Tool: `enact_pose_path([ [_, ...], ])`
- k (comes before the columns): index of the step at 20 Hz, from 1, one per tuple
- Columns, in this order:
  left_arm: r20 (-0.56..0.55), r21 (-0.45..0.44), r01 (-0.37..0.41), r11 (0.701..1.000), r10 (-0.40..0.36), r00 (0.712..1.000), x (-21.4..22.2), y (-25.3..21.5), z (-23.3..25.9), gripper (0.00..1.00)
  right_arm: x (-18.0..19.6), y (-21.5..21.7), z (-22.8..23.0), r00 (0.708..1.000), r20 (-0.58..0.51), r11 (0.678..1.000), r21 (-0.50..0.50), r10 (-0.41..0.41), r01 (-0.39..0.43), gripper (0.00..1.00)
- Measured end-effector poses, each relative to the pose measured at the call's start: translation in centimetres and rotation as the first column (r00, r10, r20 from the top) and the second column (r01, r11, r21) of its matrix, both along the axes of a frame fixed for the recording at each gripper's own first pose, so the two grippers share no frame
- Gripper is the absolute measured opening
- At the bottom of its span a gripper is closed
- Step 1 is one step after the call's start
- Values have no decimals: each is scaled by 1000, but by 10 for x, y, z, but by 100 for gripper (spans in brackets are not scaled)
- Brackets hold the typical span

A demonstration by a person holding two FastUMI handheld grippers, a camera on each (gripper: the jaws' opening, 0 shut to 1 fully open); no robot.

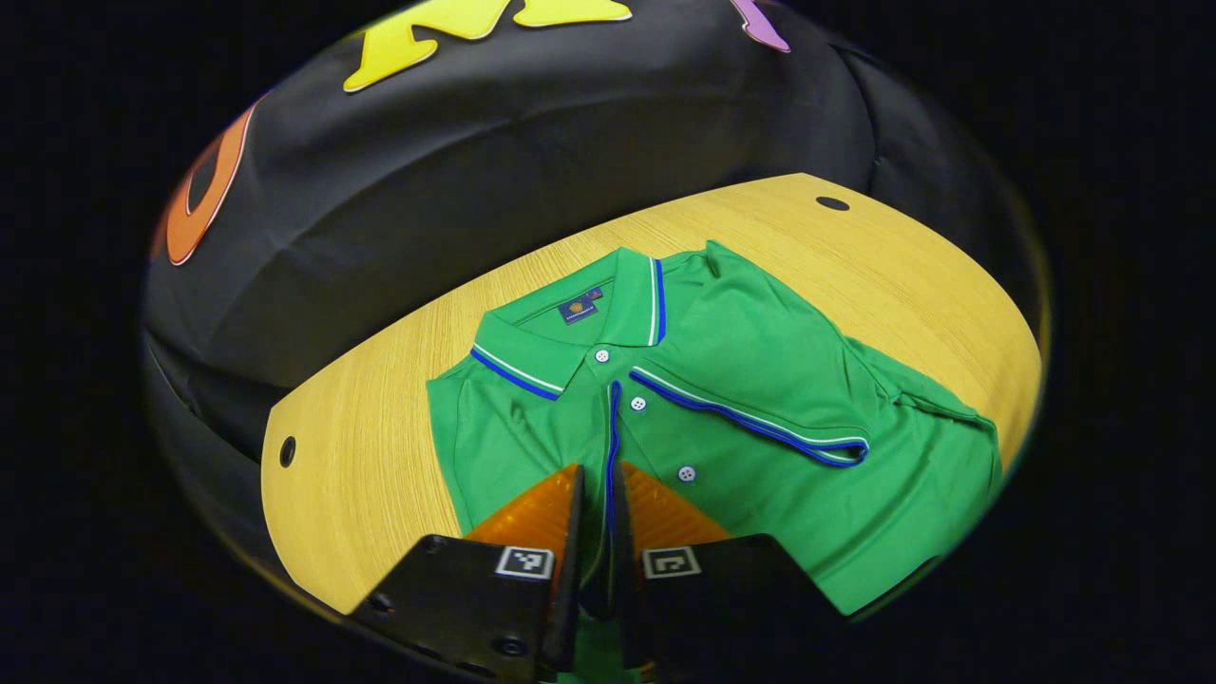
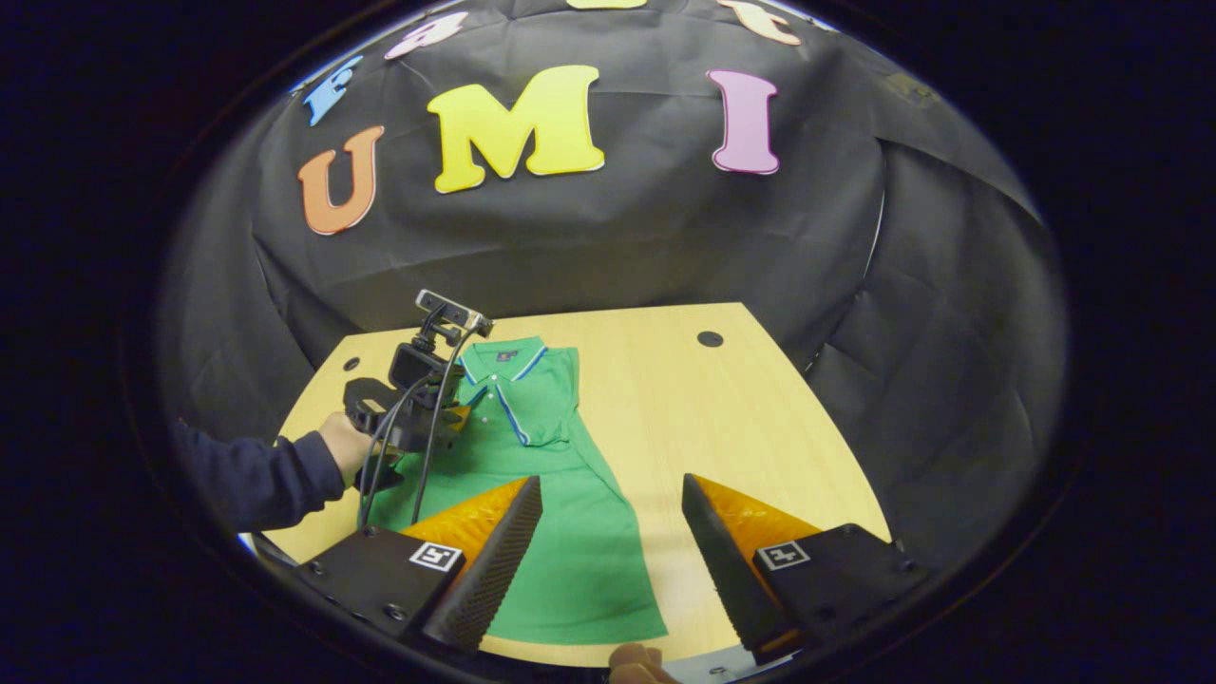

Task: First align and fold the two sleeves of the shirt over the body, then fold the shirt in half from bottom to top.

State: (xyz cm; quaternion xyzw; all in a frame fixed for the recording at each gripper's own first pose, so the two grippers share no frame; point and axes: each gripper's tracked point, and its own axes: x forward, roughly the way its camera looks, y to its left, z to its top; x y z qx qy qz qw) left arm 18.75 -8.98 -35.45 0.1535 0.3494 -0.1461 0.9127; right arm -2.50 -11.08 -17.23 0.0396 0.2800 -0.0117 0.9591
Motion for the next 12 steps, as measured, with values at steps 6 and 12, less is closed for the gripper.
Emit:
enact_pose_path([
  [6, 79, -152, -5, 988, 17, 997, -22, 9, 54, 72, 9, 5, 14, 999, 33, 1000, 2, 22, -22, 96],
  [12, 151, -252, -85, 964, 125, 981, -79, 56, 114, 98, 13, 28, 32, 991, 95, 996, -9, 92, -92, 96],
])
